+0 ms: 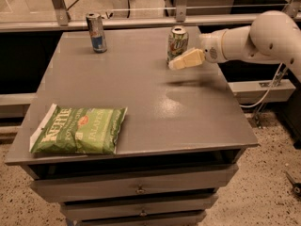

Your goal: Pick 7up can

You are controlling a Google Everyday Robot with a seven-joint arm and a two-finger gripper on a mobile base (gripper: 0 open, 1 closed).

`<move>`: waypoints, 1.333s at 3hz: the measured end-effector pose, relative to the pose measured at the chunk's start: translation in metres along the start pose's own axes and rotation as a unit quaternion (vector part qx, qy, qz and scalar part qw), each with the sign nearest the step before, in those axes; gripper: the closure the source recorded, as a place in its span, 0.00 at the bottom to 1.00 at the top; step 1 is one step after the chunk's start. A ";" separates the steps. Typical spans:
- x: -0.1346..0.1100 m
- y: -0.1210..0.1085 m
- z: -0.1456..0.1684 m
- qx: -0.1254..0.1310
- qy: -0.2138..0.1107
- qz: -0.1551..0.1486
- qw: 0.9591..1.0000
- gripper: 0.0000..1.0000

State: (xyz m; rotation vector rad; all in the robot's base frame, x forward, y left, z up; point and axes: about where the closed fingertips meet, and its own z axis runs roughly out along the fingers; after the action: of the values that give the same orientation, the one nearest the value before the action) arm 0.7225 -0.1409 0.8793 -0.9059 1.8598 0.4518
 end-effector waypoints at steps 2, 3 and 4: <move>-0.021 0.003 0.030 -0.018 -0.101 0.018 0.995 0.14; -0.029 0.008 0.037 -0.023 -0.128 0.015 0.991 0.38; -0.033 0.011 0.036 -0.028 -0.148 0.012 0.989 0.61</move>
Offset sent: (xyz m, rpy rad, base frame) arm 0.0304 0.0448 0.0179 0.2580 -0.1765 0.0495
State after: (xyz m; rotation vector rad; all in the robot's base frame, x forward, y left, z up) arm 0.7448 -0.0976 0.8917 -0.8057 1.5953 0.6207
